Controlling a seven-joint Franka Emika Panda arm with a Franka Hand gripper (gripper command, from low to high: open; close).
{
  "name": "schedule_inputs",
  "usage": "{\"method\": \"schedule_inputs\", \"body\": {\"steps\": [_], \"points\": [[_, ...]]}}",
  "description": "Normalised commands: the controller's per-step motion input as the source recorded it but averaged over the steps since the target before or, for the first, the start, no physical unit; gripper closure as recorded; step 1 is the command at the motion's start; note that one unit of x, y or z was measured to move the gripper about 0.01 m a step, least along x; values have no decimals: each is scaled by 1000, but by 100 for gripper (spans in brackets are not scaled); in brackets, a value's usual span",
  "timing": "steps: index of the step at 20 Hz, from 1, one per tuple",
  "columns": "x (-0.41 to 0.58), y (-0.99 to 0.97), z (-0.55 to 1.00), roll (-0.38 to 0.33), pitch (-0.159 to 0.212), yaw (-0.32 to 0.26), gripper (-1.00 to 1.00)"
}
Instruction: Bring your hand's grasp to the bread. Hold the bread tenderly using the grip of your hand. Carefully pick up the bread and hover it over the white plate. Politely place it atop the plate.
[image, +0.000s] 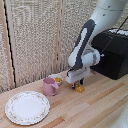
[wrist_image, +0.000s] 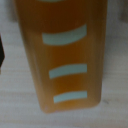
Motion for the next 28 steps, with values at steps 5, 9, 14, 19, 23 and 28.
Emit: {"method": "schedule_inputs", "body": {"steps": [5,9,14,19,23,28], "points": [[43,-5,-43,-7,0,38,100],[-1,0,9,0,0,0,100],[-26,-2,398,3,-24,-13,100],[15,-78,1000,8,0,-31,100],[156,20,1000,0,14,-18,100],[242,272,969,6,84,0,100]]}}
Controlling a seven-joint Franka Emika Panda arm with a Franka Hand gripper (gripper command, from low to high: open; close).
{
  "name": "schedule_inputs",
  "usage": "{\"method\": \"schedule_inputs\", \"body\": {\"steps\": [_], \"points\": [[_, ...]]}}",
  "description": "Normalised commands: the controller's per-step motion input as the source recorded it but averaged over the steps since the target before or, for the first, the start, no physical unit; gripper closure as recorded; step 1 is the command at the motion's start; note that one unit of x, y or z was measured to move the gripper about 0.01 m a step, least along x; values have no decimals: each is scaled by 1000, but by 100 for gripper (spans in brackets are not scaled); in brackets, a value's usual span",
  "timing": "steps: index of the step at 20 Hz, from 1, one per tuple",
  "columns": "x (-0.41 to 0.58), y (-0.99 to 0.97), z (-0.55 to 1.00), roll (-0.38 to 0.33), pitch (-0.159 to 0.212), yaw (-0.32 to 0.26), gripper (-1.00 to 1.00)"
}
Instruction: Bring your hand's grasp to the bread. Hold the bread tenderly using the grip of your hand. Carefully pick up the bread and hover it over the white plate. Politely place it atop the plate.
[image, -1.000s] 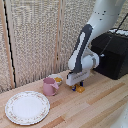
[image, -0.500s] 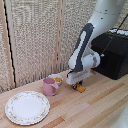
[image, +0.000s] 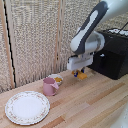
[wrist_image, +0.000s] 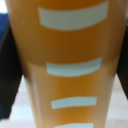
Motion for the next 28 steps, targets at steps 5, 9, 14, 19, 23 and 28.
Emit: {"method": "schedule_inputs", "body": {"steps": [5,9,14,19,23,28], "points": [[305,617,847,13,95,0,100],[232,852,652,0,51,-3,100],[221,893,412,0,20,-29,100],[261,901,215,0,3,-52,100],[283,919,42,0,0,-44,100],[233,962,-56,-10,17,-6,100]]}}
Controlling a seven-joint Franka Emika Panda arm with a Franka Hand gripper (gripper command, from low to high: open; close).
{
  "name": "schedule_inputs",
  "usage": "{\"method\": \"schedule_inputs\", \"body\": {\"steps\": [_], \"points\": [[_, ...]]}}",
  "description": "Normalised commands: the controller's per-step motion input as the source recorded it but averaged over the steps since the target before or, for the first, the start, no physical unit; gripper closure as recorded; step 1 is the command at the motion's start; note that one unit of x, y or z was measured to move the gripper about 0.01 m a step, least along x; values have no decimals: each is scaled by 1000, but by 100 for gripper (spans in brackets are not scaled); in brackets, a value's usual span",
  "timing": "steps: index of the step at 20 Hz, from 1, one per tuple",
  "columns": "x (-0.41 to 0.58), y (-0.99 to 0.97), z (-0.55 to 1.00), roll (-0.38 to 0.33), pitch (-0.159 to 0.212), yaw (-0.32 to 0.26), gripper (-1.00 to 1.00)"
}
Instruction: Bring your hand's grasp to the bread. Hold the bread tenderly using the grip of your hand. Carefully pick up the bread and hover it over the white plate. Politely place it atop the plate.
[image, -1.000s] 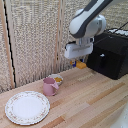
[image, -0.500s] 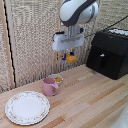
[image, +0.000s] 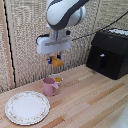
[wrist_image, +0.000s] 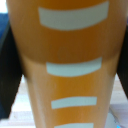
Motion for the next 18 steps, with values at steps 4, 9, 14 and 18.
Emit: {"method": "schedule_inputs", "body": {"steps": [4,9,14,18], "points": [[174,991,-259,-41,24,0,100],[291,839,-385,-59,59,22,100],[378,479,-397,-29,25,71,100],[381,359,-428,-18,0,77,100]]}}
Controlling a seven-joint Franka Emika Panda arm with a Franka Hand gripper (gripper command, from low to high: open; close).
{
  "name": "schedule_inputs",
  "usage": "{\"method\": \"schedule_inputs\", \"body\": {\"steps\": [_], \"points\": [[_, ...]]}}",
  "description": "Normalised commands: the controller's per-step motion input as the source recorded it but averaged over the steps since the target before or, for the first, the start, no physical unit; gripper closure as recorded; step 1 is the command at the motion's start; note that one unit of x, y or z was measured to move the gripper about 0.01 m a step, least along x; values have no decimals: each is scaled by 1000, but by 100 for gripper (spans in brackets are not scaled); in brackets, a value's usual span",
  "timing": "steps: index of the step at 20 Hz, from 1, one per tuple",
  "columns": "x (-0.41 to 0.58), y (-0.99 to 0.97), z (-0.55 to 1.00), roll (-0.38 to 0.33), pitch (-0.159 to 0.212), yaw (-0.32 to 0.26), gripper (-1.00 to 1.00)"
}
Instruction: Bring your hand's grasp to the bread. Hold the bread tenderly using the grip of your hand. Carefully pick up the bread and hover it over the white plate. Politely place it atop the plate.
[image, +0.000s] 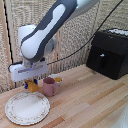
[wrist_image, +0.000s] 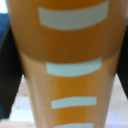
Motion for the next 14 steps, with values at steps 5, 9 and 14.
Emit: {"method": "schedule_inputs", "body": {"steps": [5,9,14], "points": [[159,394,-449,0,0,100,100],[151,246,-464,-27,-20,76,100],[121,122,-283,-63,-8,45,100]]}}
